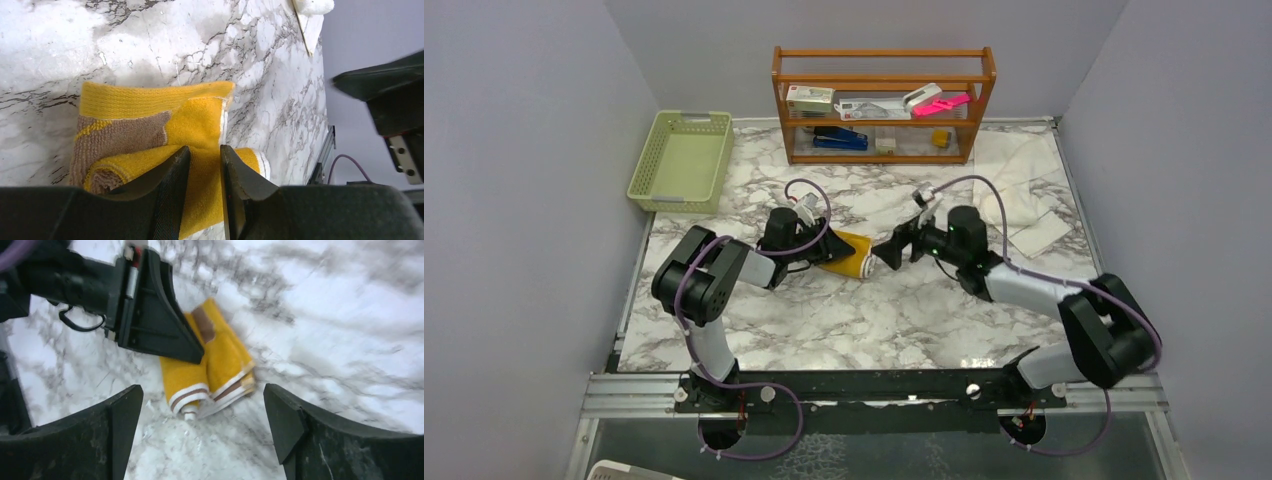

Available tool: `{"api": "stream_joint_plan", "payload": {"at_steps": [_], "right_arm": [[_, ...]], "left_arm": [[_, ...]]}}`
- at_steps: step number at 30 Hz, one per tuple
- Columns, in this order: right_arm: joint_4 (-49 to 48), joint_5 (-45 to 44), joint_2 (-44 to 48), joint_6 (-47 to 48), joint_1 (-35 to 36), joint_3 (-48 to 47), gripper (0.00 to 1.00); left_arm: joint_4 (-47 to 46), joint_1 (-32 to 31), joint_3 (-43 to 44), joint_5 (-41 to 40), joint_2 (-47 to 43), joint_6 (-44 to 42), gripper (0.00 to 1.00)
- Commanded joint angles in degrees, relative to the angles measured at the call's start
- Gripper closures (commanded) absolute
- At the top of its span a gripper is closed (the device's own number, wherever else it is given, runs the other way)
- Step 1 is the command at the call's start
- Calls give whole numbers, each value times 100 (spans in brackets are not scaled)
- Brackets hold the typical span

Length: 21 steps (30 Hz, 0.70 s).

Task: Roll the towels
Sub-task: Roll the towel at the center of the board.

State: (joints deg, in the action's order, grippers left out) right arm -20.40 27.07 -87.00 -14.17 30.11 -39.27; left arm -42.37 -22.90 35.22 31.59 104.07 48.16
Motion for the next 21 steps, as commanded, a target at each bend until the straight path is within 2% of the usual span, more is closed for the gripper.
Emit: {"api": "stream_joint_plan", "payload": {"at_steps": [1, 5, 8, 11, 13, 16, 21], "right_arm": [[-3082, -1725, 801, 98, 65, 1307, 0], [-2647, -513, 535, 1308, 91, 1038, 0], [-3222, -20, 589, 2135, 269, 1380, 0], [-3178, 940, 536, 3281, 367, 1504, 0], [-2741, 870, 427, 3921, 611, 1377, 0], [-1941, 285, 82, 4860, 1208, 1025, 0], [-1340, -152, -555, 5225, 1501, 500, 4]], "left_arm": [[1084, -82, -328, -850, 460, -526, 66], [1090, -84, -303, -815, 526, -545, 66], [1090, -84, -310, -819, 526, -537, 66], [1107, -85, -296, -797, 548, -536, 66], [1122, -88, -287, -776, 568, -542, 66], [1167, -86, -267, -767, 594, -562, 66], [1223, -86, -228, -763, 609, -562, 66]]}}
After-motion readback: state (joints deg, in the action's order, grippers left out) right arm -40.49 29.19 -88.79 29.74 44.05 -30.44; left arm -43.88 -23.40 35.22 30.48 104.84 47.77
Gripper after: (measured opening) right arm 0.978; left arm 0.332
